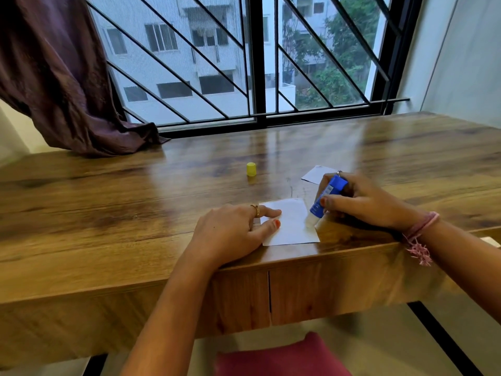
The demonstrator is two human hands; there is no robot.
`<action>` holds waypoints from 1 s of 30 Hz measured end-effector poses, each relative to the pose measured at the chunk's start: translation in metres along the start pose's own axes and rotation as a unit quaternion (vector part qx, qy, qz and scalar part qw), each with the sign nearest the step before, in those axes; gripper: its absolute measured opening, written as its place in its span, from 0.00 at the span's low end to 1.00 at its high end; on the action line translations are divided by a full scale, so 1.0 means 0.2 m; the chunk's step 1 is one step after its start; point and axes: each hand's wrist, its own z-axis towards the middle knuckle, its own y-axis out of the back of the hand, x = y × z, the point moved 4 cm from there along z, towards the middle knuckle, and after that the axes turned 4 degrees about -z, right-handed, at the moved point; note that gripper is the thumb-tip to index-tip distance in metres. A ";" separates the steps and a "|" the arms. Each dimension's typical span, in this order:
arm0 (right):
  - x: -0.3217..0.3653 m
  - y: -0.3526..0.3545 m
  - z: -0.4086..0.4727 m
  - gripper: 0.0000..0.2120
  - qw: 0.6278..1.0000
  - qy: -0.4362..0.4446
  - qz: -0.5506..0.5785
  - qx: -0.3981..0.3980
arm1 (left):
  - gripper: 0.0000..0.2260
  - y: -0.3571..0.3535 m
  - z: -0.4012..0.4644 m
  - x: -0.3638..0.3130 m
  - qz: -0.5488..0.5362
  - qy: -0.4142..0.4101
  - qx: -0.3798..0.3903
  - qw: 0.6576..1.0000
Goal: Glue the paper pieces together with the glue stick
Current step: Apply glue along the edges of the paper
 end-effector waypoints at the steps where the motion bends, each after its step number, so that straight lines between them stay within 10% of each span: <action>1: 0.00 0.00 0.00 0.05 1.000 0.007 0.001 0.003 | 0.16 0.00 0.00 0.00 -0.001 0.000 0.001 1.000; 30: 0.04 -0.01 -0.02 0.04 0.994 0.092 0.044 0.047 | 0.15 -0.01 0.00 0.01 -0.009 -0.003 -0.006 1.000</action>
